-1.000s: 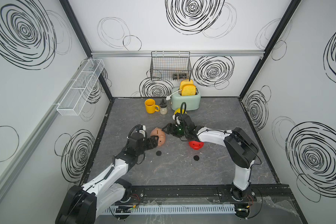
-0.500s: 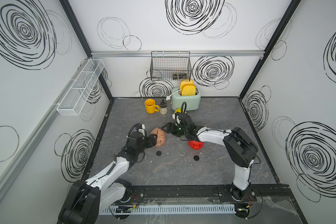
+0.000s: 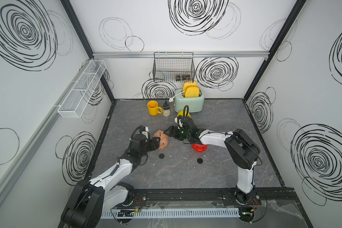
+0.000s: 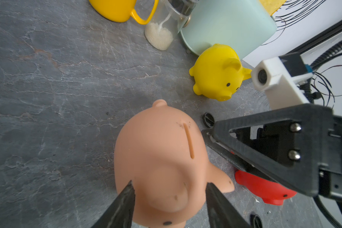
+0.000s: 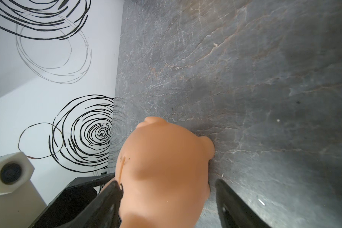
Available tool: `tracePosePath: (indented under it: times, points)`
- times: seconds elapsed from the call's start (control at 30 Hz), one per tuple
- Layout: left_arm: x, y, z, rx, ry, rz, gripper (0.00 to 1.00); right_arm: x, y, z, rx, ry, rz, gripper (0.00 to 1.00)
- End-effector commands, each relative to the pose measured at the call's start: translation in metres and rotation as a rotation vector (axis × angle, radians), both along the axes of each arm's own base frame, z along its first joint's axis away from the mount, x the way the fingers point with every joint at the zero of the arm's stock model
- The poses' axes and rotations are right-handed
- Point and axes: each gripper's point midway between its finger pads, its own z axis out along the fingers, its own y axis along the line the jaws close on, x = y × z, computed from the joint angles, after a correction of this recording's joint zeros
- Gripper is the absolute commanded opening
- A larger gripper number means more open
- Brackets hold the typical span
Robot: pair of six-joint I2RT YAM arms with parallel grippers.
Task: Close piggy banks
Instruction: Turn over the piggy bank at the center of the board.
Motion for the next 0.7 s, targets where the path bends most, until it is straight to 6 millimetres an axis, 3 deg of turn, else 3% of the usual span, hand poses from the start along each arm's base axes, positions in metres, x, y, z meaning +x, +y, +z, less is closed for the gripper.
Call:
tracePosePath:
  times: [0.0,0.67]
  points:
    - [0.004,0.000,0.004,-0.015,-0.029,0.006,0.59,0.003,0.012,0.011,0.035,-0.017,0.014,0.77]
    - [0.005,0.006,-0.009,-0.052,-0.007,0.017,0.52,0.001,0.019,0.001,0.021,-0.001,0.039,0.77]
